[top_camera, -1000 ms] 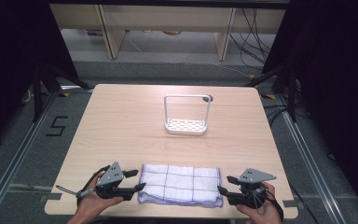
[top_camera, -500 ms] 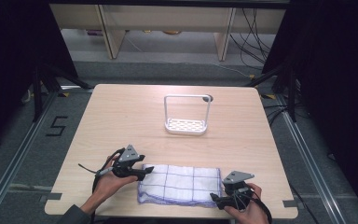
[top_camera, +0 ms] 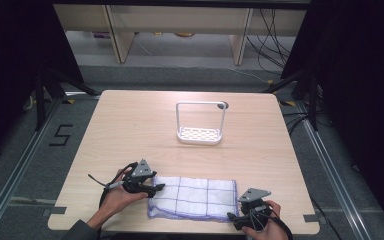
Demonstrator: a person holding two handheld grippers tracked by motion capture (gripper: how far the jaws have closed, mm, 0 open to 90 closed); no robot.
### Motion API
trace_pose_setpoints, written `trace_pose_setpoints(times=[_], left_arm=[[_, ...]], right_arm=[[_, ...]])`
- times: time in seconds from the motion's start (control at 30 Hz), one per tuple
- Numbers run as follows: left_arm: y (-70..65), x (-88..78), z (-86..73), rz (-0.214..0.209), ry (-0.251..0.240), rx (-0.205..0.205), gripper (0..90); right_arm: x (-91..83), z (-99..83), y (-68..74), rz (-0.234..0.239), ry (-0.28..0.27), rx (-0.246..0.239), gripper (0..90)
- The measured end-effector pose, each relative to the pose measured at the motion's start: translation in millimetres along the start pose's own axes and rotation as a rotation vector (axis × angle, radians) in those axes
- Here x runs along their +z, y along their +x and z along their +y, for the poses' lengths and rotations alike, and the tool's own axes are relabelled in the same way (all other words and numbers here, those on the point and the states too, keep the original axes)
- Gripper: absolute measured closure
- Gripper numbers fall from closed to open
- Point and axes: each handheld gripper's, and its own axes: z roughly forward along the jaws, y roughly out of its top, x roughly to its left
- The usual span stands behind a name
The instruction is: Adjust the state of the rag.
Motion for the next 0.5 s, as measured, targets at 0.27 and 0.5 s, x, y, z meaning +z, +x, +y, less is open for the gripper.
trace_pose_setpoints(times=[0.27,0.5], left_arm=[[-2.7,-1.2,-1.5,-0.057,-0.010,0.021,64.4],[-7.6,-5.2,-2.7,-0.033,-0.009,0.076,78.6]], right_arm=[[-1.6,-0.9,2.9,0.014,-0.002,0.024,47.3],[-2.4,-3.0,5.7,0.052,-0.033,-0.004,69.5]])
